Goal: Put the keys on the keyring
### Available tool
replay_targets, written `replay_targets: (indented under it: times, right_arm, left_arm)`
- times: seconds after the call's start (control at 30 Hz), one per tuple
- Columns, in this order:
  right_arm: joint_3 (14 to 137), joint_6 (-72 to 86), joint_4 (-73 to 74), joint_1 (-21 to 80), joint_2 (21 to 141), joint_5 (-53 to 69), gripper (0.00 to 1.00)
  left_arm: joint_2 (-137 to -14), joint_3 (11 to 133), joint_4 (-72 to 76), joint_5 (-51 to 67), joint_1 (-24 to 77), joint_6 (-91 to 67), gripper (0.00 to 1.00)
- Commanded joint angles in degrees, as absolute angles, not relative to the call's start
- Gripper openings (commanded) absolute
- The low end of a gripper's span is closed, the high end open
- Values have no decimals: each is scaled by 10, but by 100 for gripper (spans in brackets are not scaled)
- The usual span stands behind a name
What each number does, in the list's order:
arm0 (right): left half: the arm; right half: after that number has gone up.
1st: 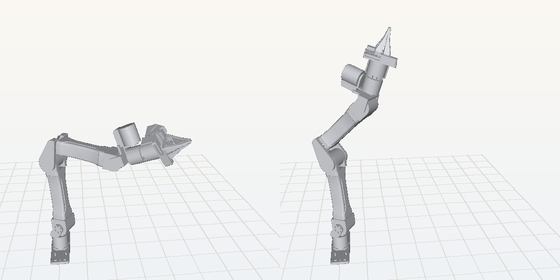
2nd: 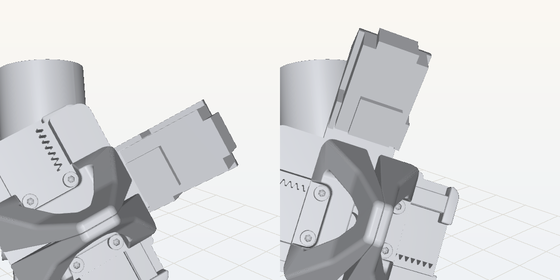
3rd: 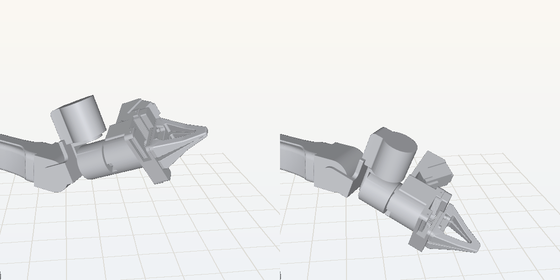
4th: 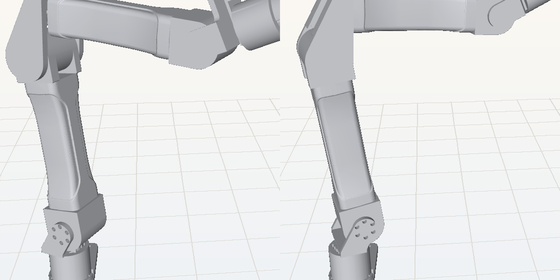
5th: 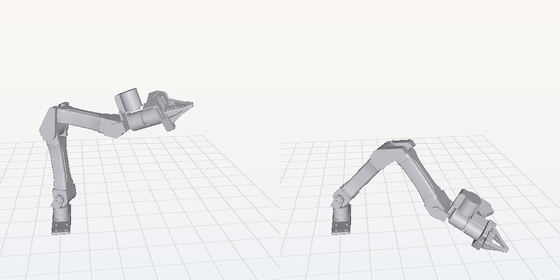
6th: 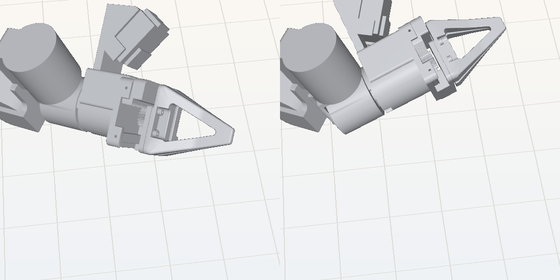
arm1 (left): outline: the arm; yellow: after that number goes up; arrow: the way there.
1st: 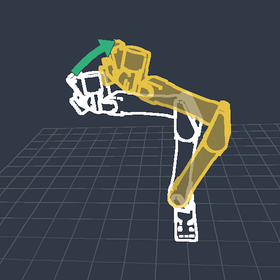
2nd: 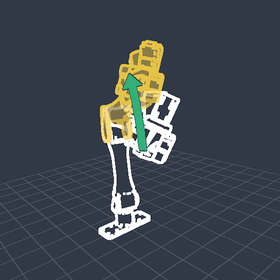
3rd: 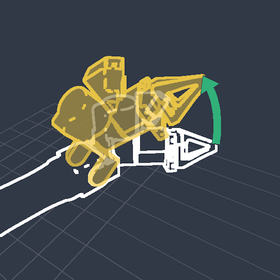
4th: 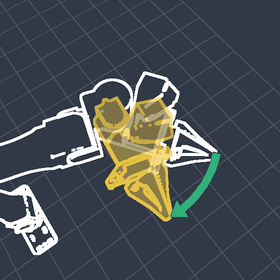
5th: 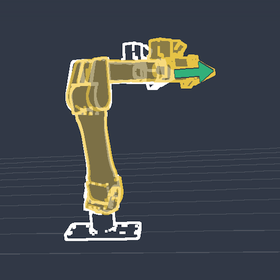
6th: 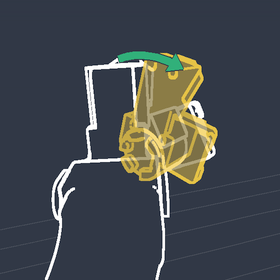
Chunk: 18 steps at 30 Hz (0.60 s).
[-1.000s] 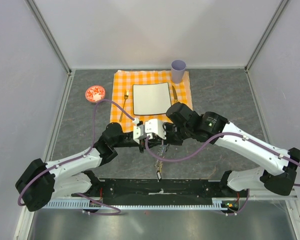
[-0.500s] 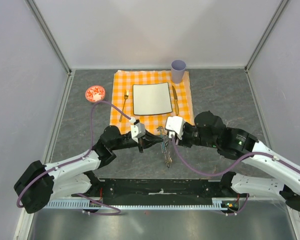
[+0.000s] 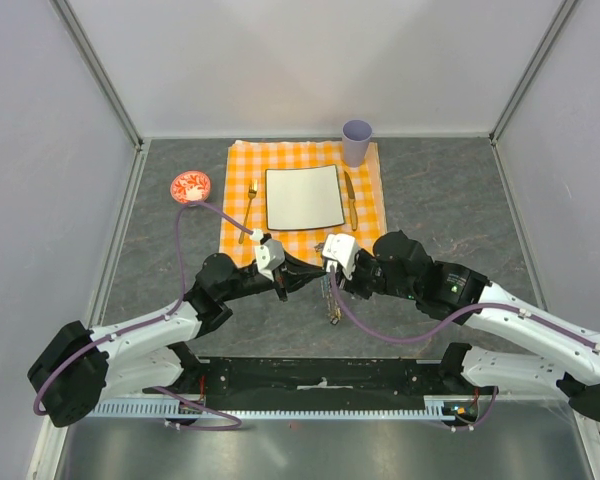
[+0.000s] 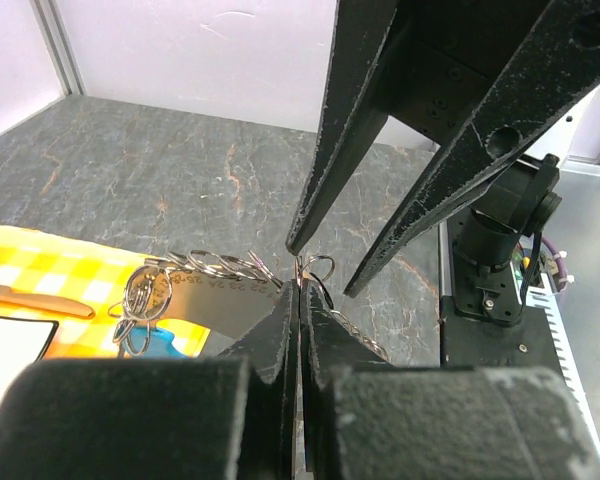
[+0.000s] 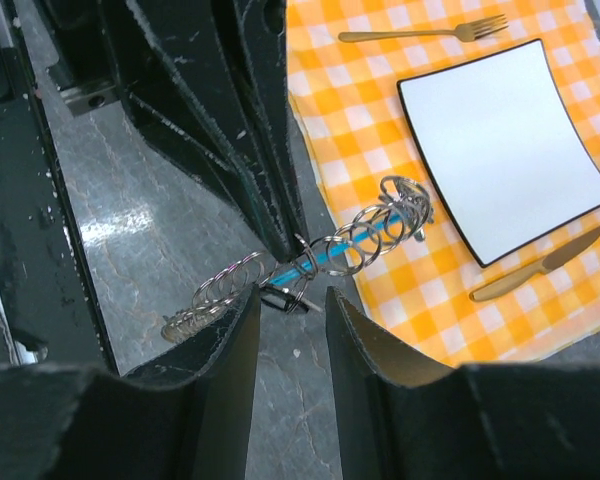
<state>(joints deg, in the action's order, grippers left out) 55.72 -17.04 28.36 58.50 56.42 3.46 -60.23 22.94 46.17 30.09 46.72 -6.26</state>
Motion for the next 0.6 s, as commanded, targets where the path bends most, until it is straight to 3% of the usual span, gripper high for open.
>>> replay_targets:
  times: [0.0,0.17,0.27,0.3,0.5,0.57]
  right_arm:
    - [551,-151,227,585,557,12,40]
    - [548,-153,219,585,563,5,37]
    - [546,-153,220,585,564,7,29]
    - [545,-153,220,585,564,7,22]
    - [541,-149,234,585,548,9,0]
    - [536,-142,235,585,545,16,0]
  left_arm:
    - [-592,235,520,291,468,-79,2]
    - [-590,236,523,293,469,-82,2]
    - [-587,236,524,291,469,-83,2]
    - [-585,235,525,288,468,-83,2]
    - [-578,227,539,267,469,-90,2]
    - [-578,218,552,252,469,-95,2]
